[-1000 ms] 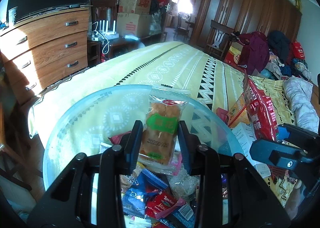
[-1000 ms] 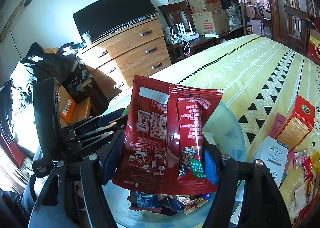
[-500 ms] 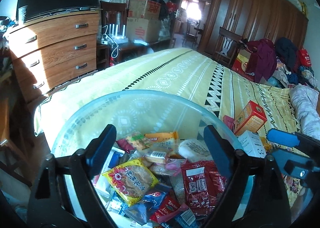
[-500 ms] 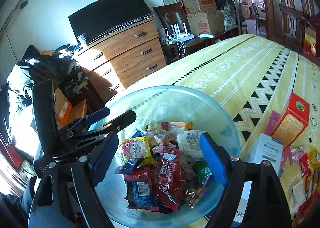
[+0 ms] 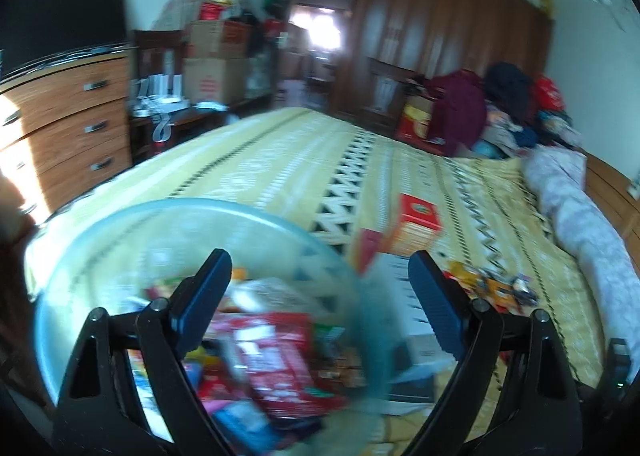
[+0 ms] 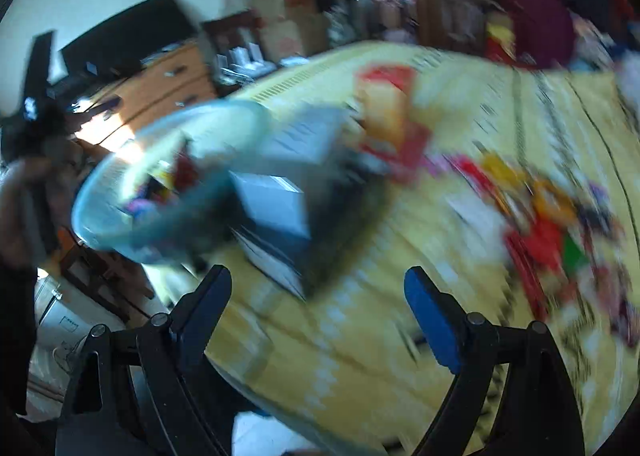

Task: Organize snacks
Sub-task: 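Move both tools back to the snack pile and reach for the next pack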

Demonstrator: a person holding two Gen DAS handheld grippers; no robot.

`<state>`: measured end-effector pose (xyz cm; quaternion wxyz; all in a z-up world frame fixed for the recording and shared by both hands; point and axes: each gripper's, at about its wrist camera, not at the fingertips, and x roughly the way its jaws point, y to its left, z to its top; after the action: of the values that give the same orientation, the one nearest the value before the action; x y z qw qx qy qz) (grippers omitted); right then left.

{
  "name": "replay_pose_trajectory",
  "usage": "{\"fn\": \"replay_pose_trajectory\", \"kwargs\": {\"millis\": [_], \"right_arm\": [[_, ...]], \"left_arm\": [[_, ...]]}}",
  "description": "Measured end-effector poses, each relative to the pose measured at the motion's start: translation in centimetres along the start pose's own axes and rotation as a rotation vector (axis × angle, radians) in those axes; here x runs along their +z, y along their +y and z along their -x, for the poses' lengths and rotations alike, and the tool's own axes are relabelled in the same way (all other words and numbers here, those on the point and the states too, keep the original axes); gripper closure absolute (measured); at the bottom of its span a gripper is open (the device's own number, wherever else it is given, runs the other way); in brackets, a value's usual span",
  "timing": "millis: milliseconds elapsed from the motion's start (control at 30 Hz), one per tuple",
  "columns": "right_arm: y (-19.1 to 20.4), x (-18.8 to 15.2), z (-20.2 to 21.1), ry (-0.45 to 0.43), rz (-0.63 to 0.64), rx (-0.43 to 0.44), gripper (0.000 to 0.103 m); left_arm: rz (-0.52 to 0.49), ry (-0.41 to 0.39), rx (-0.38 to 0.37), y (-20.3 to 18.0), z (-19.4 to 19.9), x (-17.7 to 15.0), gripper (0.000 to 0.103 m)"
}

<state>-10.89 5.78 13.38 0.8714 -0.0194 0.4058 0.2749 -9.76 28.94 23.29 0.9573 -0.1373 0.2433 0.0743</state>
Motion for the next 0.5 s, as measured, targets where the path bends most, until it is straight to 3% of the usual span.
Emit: {"fn": "replay_pose_trajectory", "kwargs": {"millis": [100,233,367,500], "right_arm": [[-5.3,-3.3,1.8,0.03,-0.1,-0.061,0.014],[-10.0,-4.4,3.7,0.032,-0.151,-0.088,0.031],[-13.0,-1.6,2.4,0.023,-0.155,-0.075,0.034],[-16.0,4.5,-2.5,0.027,-0.147,-0.052,0.034]], "left_arm": [[-0.054,0.025,-0.085,-4.0,-1.1,-0.6,0.012],[-0.067,0.048,-0.127,-6.3,-2.4,-0.8,0.012],[-0.049,0.054,-0.125,-6.0,-2.8,-0.3,0.012],[-0.025,0.042,-0.1,-5.5,-2.7,0.1,0.012]]}}
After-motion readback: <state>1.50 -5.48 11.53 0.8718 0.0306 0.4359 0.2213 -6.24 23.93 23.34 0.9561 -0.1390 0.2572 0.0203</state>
